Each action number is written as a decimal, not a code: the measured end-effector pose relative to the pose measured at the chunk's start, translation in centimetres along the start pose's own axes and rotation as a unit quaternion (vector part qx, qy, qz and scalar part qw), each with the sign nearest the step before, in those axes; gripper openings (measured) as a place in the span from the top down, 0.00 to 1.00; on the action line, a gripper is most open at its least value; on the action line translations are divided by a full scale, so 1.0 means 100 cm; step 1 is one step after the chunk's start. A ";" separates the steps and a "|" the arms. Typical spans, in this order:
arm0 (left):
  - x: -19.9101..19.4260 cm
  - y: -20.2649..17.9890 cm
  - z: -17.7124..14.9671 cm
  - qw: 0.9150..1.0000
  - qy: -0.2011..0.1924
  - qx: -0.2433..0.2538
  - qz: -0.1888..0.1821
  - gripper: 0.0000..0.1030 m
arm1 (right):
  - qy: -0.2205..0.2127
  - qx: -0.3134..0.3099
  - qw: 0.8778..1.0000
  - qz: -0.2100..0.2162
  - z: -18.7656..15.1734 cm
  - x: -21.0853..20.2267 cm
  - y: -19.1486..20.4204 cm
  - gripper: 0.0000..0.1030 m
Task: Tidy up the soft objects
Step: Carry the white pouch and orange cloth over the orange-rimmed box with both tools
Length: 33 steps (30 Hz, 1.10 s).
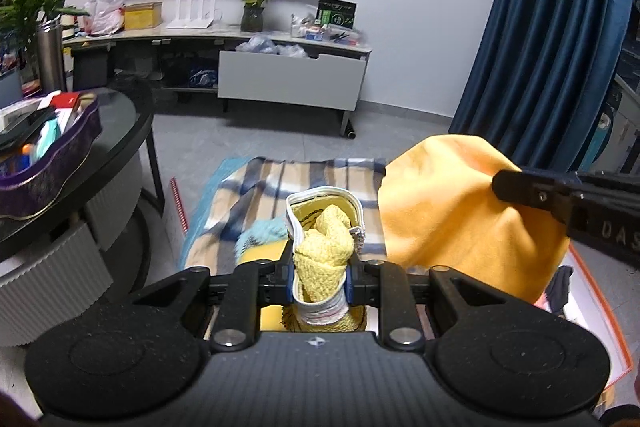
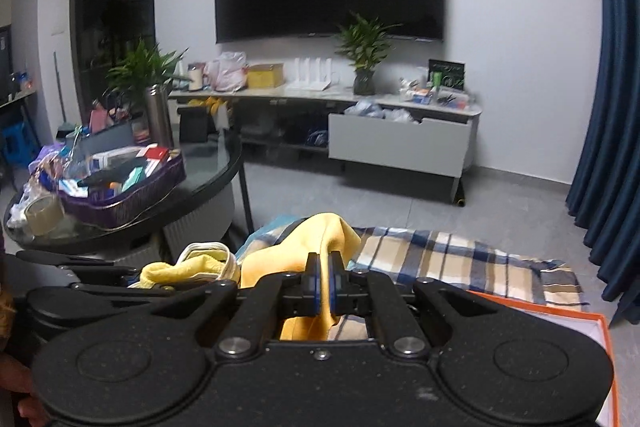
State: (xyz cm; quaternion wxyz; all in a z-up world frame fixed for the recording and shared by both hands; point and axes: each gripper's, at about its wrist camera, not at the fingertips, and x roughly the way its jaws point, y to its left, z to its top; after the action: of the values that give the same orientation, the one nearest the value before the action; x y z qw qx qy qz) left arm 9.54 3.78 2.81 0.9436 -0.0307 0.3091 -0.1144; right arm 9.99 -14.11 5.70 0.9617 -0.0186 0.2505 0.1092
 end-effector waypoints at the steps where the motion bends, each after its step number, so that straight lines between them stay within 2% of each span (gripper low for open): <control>1: 0.000 -0.002 0.002 1.000 -0.001 0.001 -0.002 0.77 | -0.003 0.004 1.000 -0.004 0.000 -0.003 -0.002 0.96; 12: 0.001 -0.038 0.011 1.000 -0.007 0.023 -0.018 0.77 | -0.025 0.034 0.998 -0.040 -0.010 -0.033 -0.026 0.96; 22: 0.004 -0.057 0.013 1.000 0.002 0.027 0.010 0.77 | -0.035 0.058 0.996 -0.056 -0.018 -0.046 -0.045 0.96; 33: 0.005 -0.074 0.015 0.999 0.001 0.040 0.001 0.77 | -0.048 0.073 0.993 -0.075 -0.022 -0.064 -0.065 0.96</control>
State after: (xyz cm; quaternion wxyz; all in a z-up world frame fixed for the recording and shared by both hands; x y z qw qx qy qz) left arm 9.42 -3.54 4.67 0.9439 0.0076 0.3050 -0.1261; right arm 4.94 -21.90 6.70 0.9769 0.0384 0.2093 0.0192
